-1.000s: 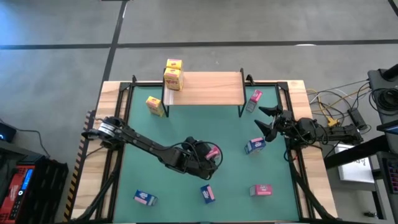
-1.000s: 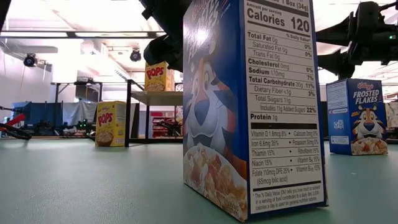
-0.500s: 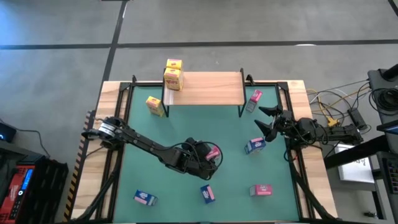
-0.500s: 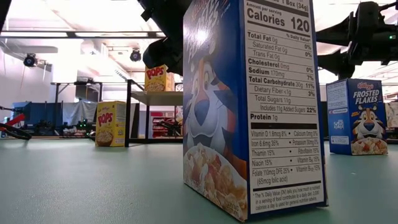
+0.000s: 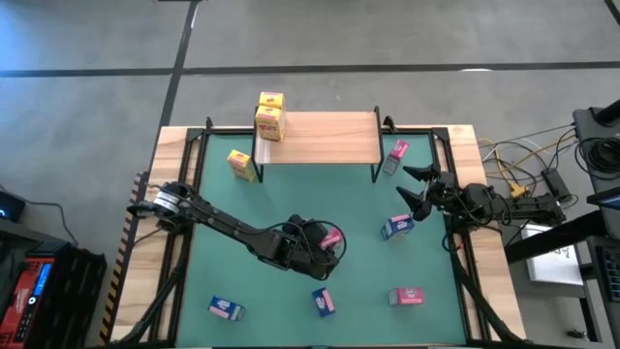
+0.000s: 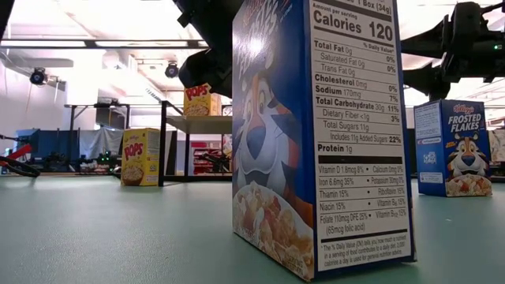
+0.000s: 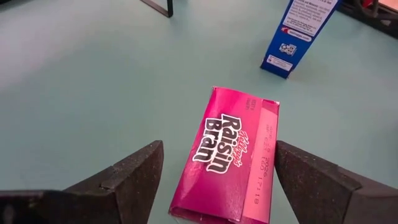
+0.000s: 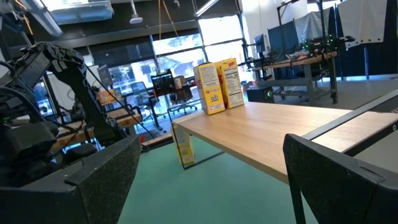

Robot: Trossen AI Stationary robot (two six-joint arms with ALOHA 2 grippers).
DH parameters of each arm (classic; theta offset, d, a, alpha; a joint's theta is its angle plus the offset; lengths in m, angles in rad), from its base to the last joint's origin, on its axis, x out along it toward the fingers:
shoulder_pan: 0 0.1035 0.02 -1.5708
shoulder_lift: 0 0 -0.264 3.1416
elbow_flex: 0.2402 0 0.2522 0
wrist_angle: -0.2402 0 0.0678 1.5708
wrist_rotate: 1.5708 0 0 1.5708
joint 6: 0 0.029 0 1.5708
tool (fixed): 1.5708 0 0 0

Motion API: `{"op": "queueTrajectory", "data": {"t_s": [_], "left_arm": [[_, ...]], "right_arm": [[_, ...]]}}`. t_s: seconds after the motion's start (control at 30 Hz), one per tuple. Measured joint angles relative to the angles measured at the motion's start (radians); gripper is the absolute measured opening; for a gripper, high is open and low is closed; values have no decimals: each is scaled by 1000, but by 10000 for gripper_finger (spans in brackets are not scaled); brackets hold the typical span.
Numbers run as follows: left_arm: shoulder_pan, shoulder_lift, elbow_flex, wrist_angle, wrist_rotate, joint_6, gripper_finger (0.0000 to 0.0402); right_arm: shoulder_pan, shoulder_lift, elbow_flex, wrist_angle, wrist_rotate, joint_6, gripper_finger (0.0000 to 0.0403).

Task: Stack cereal on shelf
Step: Put the middle left purple cereal box on the shelf

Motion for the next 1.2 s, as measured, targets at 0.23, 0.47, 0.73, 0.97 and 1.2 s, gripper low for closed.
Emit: {"op": "queueTrajectory", "data": {"t_s": [0.23,0.47,0.73,0.97,1.2], "left_arm": [[0,0,0,0,0,-17,284],[0,0,0,-1,-3,-25,284],[0,0,0,-8,-1,-43,284],[0,0,0,-8,8,-43,283],[0,0,0,-14,10,-42,250]], "right_arm": [[0,0,0,0,0,0,384],[0,0,0,0,0,0,384],[0,0,0,0,0,0,384],[0,0,0,0,0,0,384],[0,0,0,0,0,0,384]]}}
